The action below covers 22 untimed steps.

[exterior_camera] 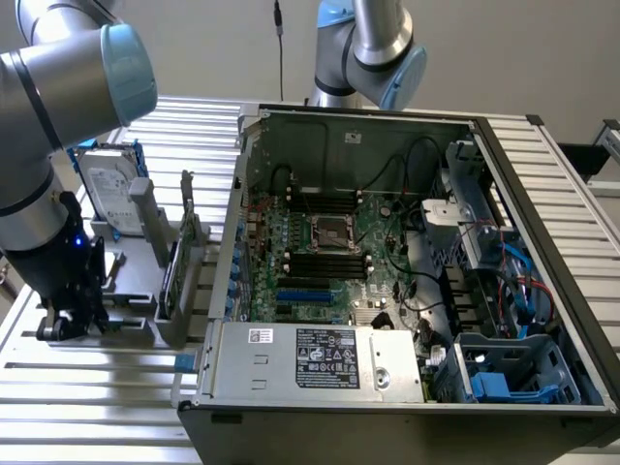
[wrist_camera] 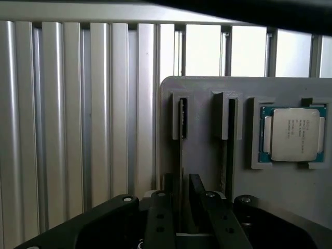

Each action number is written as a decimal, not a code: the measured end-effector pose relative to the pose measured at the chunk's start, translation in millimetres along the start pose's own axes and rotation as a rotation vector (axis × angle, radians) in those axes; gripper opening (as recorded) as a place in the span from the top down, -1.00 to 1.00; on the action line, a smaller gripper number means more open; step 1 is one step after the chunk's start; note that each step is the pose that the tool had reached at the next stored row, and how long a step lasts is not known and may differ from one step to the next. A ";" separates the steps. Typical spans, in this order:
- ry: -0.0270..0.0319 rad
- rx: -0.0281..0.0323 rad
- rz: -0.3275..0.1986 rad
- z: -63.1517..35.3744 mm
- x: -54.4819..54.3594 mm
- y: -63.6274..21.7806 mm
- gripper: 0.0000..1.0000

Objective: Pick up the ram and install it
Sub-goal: 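Pick up the ram and move it above insertion slot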

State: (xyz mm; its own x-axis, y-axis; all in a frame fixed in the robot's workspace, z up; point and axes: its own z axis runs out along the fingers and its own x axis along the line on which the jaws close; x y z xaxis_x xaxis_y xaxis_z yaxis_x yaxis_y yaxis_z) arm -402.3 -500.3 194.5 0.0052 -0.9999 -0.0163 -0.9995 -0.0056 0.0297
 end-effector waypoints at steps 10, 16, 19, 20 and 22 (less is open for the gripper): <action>-0.0034 -0.0012 0.000 0.0 0.1 0.0 0.73; -0.0038 -0.0073 0.007 -0.7 0.0 -0.2 0.73; -0.0039 -0.0121 0.015 -1.6 0.0 -0.2 0.73; -0.0041 -0.0135 0.018 -2.0 0.0 -0.2 0.73; -0.0043 -0.0162 0.024 -2.9 0.0 -0.3 0.73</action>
State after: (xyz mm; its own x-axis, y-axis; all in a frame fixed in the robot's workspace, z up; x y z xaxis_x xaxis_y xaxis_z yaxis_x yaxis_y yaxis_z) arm -402.0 -500.3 197.4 -0.0185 -0.9996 -0.0197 -0.9988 0.0176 0.0463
